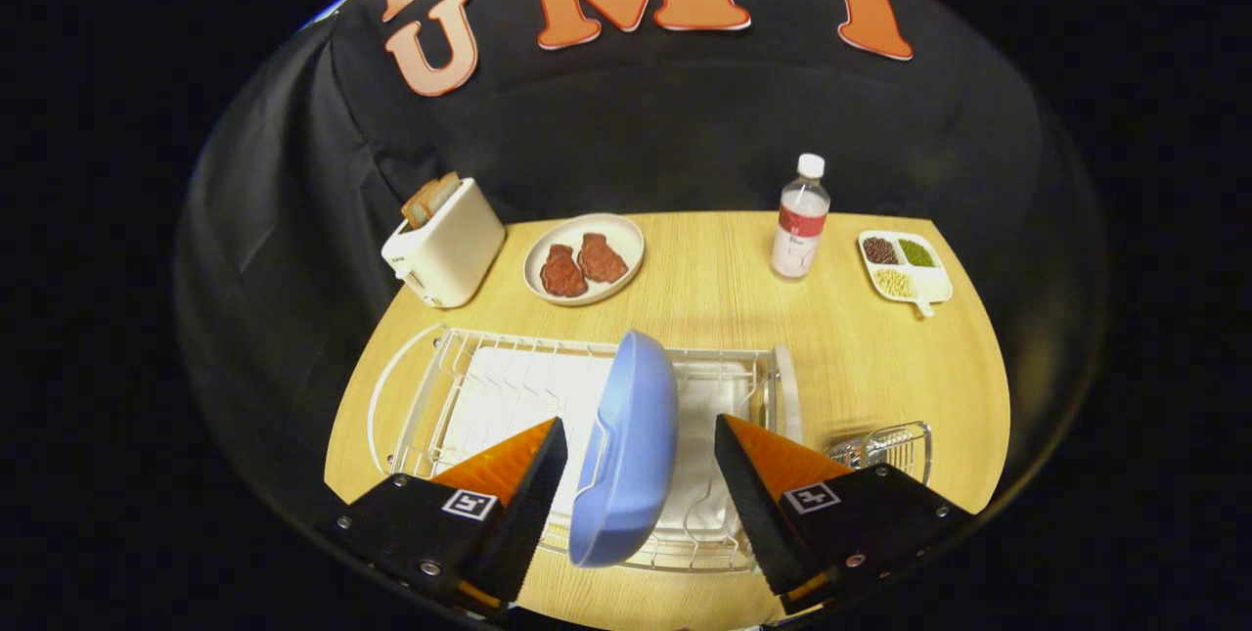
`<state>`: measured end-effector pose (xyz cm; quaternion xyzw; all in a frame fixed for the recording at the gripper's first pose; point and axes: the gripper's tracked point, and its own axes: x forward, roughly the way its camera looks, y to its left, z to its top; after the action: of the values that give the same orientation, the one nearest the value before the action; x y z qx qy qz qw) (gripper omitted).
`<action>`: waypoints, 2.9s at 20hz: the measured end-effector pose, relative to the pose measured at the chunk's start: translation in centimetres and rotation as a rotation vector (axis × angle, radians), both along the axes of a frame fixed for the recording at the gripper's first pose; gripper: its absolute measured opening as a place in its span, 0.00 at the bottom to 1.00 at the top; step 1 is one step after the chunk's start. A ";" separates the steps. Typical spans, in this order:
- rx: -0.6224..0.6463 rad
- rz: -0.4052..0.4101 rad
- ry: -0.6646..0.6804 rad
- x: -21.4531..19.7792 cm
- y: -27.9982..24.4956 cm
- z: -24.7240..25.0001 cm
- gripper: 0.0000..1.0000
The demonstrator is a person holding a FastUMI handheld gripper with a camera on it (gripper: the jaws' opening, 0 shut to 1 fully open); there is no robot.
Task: Take the plate from the dish rack, then take the spoon from the basket and place it into the plate.
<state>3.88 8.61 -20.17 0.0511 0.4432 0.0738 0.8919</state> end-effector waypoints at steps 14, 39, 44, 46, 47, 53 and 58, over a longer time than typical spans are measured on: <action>-0.067 -0.120 0.208 -0.4 0.9 -4.3 0.40; 0.305 -0.145 0.234 -20.1 -6.5 -6.1 0.32; 0.433 -0.124 0.262 -21.9 -4.8 -11.1 0.32; 0.458 -0.126 0.265 -21.9 -4.4 -13.0 0.32; 0.463 -0.129 0.255 -21.5 -4.4 -13.8 0.32; 0.471 -0.234 0.205 -19.3 -5.6 -15.9 0.47; 0.418 -0.260 0.116 -17.9 -7.8 -14.3 0.52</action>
<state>-14.01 0.84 -34.50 0.2950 0.4585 0.0455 0.8370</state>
